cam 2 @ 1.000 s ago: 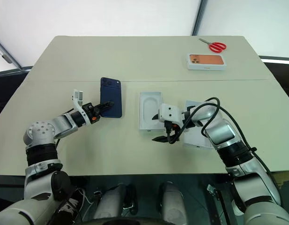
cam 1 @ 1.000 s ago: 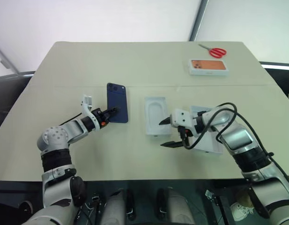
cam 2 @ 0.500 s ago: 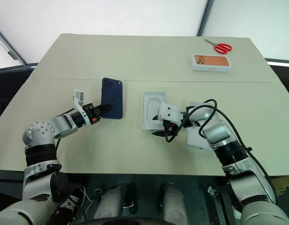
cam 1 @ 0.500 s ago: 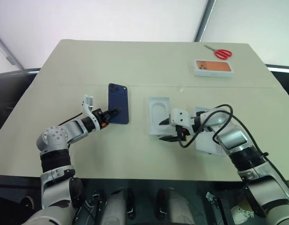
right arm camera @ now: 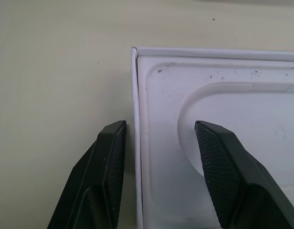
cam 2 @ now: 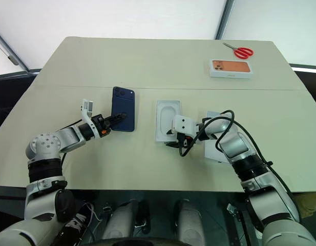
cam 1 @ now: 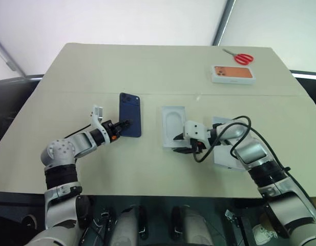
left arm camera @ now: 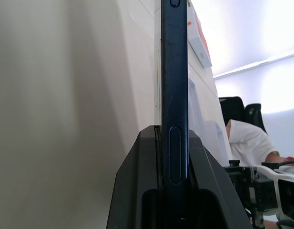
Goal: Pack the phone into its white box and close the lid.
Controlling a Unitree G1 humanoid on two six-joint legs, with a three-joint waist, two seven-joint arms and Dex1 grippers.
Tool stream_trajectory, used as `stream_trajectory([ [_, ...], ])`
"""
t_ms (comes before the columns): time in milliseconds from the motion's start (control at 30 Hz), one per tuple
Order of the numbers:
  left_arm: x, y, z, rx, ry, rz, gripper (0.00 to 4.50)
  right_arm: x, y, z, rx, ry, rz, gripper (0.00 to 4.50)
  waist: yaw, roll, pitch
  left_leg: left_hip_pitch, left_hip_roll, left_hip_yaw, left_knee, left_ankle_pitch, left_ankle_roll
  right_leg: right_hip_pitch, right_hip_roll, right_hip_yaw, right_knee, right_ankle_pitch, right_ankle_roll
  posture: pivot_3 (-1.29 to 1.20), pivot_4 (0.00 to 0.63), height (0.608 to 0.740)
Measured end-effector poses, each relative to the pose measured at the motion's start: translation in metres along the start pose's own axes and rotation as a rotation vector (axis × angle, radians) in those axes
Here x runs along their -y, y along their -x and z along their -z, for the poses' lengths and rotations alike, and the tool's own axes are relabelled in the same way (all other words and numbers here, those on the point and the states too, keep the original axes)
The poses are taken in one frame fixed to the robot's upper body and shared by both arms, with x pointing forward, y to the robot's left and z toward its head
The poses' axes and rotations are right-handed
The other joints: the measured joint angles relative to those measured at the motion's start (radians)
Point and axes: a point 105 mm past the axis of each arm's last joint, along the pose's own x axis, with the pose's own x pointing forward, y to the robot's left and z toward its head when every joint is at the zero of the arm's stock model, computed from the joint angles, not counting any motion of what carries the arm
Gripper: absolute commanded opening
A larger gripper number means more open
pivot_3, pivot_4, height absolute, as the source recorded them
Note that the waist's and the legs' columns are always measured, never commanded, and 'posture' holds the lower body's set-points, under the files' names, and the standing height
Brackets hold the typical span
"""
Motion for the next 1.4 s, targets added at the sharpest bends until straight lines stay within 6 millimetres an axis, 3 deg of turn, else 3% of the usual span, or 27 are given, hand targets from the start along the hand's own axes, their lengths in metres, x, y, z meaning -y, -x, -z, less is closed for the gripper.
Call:
stream_trajectory([
  [333,-0.004,0.002,0.004,-0.005,0.014,-0.008,0.31,0.0,-0.001,-0.001,0.001,0.002,0.004,1.63,0.0,0.0,0.0,0.0,0.0,0.0,0.0,0.0,0.0,0.0,0.0,0.0,0.0,0.0,0.0,0.0,0.15,0.738],
  [433,-0.004,0.002,0.004,-0.004,0.013,-0.008,0.31,0.001,-0.001,-0.001,-0.001,0.018,0.008,0.66,0.0,0.0,0.0,0.0,0.0,0.0,0.0,0.0,0.0,0.0,0.0,0.0,0.0,0.0,0.0,0.0,0.15,0.738],
  [467,-0.004,0.002,0.004,-0.004,0.012,-0.008,0.31,0.002,0.0,-0.002,0.0,0.022,0.014,0.52,0.0,0.0,0.0,0.0,0.0,0.0,0.0,0.0,0.0,0.0,0.0,0.0,0.0,0.0,0.0,0.0,0.15,0.738],
  [867,0.003,0.0,0.005,0.0,0.003,0.014,0.31,0.004,-0.003,-0.004,-0.006,0.033,0.032,0.52,-0.002,0.0,0.0,0.0,0.001,0.0,0.0,0.0,0.0,0.0,0.0,0.0,0.0,0.0,0.0,0.0,0.15,0.738],
  [1067,0.003,0.002,0.002,0.005,-0.003,0.011,0.31,0.0,-0.021,-0.023,0.054,-0.019,0.054,0.52,-0.006,0.0,0.0,0.0,0.001,0.0,0.0,0.0,-0.001,0.0,0.001,0.0,0.0,0.0,0.0,0.0,0.15,0.738],
  [1300,0.014,0.009,-0.029,0.074,-0.04,0.021,0.31,-0.02,-0.039,-0.04,0.066,-0.071,0.067,0.52,-0.002,0.0,0.0,0.0,0.001,0.0,0.0,0.0,-0.001,-0.001,0.0,0.0,0.0,0.0,0.0,0.0,0.15,0.738],
  [1400,0.015,0.01,-0.032,0.078,-0.045,0.021,0.31,-0.024,-0.041,-0.043,0.054,-0.082,0.084,0.52,0.0,0.0,0.0,0.0,0.001,0.0,0.0,0.0,-0.001,-0.001,0.0,0.0,0.0,0.0,0.0,0.0,0.15,0.738],
])
